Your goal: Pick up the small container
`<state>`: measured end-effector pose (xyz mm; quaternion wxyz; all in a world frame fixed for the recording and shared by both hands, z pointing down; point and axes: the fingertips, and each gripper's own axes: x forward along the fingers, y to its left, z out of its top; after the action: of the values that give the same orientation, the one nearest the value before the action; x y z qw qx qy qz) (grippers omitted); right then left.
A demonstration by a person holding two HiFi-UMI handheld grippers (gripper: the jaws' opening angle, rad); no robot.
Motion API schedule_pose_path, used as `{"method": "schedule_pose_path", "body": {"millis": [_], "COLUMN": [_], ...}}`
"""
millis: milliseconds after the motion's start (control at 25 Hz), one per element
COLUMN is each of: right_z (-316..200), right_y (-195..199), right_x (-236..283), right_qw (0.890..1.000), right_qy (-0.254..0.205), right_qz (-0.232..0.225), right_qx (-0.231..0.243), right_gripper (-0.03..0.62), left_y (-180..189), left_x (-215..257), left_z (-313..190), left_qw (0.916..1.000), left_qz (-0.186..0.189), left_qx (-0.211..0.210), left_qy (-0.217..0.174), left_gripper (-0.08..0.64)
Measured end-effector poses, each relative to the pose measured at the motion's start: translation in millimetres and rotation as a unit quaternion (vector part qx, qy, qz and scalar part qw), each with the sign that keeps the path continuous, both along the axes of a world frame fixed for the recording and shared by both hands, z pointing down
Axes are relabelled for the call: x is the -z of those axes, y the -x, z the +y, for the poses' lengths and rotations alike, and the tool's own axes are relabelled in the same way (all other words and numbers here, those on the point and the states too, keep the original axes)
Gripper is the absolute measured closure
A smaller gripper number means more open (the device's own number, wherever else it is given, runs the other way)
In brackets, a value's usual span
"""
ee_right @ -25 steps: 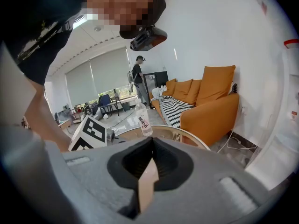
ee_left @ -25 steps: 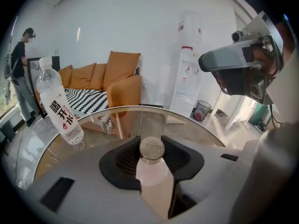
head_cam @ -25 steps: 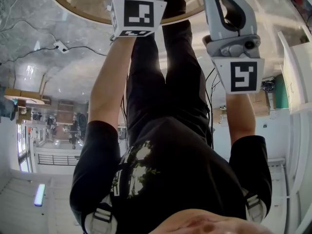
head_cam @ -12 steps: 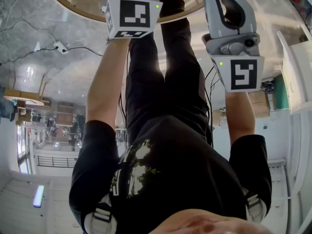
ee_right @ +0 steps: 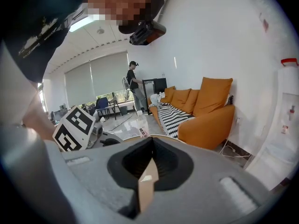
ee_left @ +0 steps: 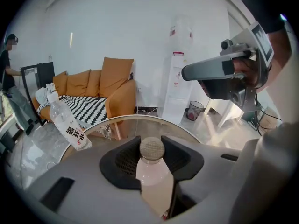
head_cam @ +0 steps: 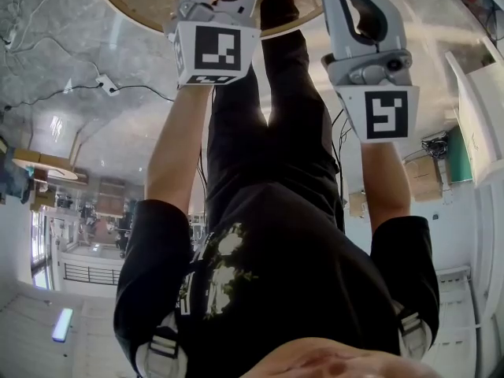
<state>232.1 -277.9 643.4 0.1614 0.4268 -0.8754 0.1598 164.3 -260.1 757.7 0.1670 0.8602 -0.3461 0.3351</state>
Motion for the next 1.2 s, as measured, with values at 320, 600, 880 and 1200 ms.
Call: {"method": "schedule_pose_path", "body": {"millis": [320,600,880,1200], "right_z": [14,31,35,40], "right_y": [17,34,39,44], "right_x": [59,119,183,285], "right_qw": [1.0,0.999,0.996,0.992], "right_qy": [-0.017,-0.034,-0.072,-0.117], "right_qz": [-0.001,-0.01,0.022,0.034], "right_qx": [-0.01,-0.035,-0.04,-0.032], "right_gripper": [0.597,0.597,0.597,0.597], "left_y": [1,18,23,23], "left_x": [94,177,262,368], "left_z": [-3,4,14,34], "left_qw": [0.9981,0.9982,0.9957,0.9902], "left_qz": [0.034,0.03,0.033,0.044], "left_qx": [-0.033,-0.017,-0.034,-0.073], "left_qy": [-0.039,-0.048,-0.08,-0.111], "left_gripper": [0.413,0.413,0.411,0.413]}}
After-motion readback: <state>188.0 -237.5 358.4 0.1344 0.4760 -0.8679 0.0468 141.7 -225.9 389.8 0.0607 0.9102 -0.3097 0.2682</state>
